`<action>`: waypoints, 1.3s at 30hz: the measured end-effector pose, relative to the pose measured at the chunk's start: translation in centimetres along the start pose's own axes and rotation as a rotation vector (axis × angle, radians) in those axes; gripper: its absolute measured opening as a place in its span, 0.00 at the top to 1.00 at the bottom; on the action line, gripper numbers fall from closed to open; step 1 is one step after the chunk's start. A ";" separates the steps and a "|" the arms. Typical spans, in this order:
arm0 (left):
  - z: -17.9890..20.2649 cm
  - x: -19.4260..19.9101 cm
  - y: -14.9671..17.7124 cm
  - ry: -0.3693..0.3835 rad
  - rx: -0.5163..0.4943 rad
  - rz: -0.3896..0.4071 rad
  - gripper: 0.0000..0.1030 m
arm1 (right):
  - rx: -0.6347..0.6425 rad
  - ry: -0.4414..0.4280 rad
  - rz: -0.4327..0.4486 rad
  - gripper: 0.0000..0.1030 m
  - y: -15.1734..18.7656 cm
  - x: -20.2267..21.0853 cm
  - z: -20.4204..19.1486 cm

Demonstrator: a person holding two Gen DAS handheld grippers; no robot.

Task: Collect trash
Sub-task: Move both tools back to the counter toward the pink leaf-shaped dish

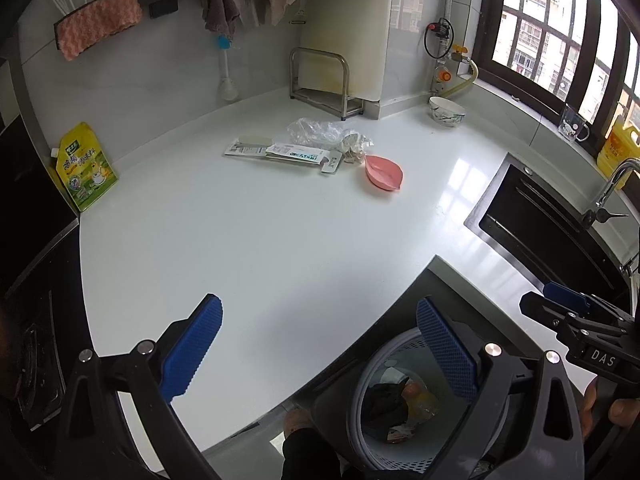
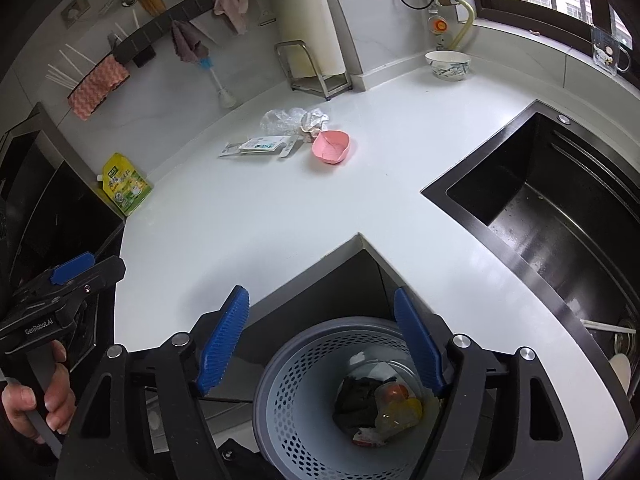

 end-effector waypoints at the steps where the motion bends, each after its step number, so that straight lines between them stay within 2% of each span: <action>1: -0.1 -0.5 -0.3 0.004 0.000 -0.004 0.07 | -0.005 0.008 0.004 0.30 -0.2 -0.1 0.1; 6: -0.4 -2.9 -2.2 0.023 -0.026 -0.033 0.07 | -0.057 0.042 0.036 0.30 -1.1 -0.5 0.6; 12: -1.2 -4.4 -4.5 0.044 -0.052 -0.014 0.07 | -0.085 0.080 0.036 0.30 -2.7 -2.0 0.7; 29: -6.5 -11.2 -9.9 0.064 -0.081 -0.018 0.07 | -0.126 0.170 0.052 0.30 -9.6 -9.0 -0.6; 39: -7.5 -15.1 -12.0 0.064 -0.119 -0.033 0.07 | -0.165 0.179 0.066 0.30 -11.7 -12.7 -0.5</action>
Point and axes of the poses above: each gripper's, at about its wrist camera, not at the fingertips, and x roughly against the way its jaws point, z to its right, y to its underside, the point moved 3 cm from there along -x, roughly the way its jaws point, and after that the axes turned 1 degree about z, right-handed, at the moved point
